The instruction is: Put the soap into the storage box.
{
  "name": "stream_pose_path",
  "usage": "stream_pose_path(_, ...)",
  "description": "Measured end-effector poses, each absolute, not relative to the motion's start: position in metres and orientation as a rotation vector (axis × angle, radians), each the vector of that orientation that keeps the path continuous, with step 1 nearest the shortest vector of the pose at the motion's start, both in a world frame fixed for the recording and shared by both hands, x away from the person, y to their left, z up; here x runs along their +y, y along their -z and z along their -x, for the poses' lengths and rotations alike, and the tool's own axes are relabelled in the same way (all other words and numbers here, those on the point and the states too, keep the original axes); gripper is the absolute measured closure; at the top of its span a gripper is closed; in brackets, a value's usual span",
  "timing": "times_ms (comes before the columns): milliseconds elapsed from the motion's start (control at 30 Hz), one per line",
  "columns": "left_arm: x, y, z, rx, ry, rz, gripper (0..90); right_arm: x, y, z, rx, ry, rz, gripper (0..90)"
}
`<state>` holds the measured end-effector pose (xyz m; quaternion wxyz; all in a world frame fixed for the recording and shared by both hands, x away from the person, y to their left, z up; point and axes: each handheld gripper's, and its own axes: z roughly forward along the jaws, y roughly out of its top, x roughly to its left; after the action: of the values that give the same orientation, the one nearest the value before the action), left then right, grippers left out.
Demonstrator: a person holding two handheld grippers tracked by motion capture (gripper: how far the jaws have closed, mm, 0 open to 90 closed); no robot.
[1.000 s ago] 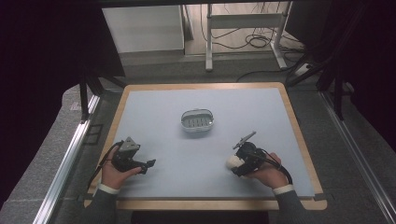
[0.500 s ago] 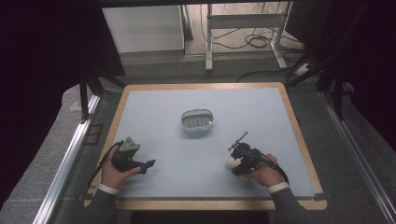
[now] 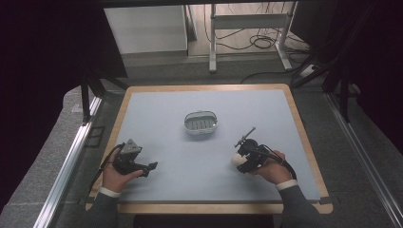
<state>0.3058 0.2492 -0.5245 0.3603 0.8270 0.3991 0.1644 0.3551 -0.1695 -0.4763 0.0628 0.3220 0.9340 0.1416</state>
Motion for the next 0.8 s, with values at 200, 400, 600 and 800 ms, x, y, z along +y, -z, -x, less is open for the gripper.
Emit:
stream_pose_path(200, 0.249, 0.525, -0.306, 1.03, -0.423, -2.136, 9.0, -0.172, 0.466, -0.362, 2.814, -0.457, -0.956, 49.6)
stream_pose_path(400, 0.248, 0.525, -0.306, 1.031, -0.421, -2.137, 9.0, -0.174, 0.458, -0.372, 2.797, -0.494, -0.955, 49.6)
stream_pose_path(600, 0.247, 0.526, -0.306, 1.033, -0.419, -2.134, 9.0, -0.171, 0.451, -0.38, 2.782, -0.524, -0.942, 49.6)
stream_pose_path(800, 0.247, 0.526, -0.306, 1.032, -0.419, -2.135, 9.0, -0.166, 0.445, -0.387, 2.773, -0.544, -0.913, 49.6)
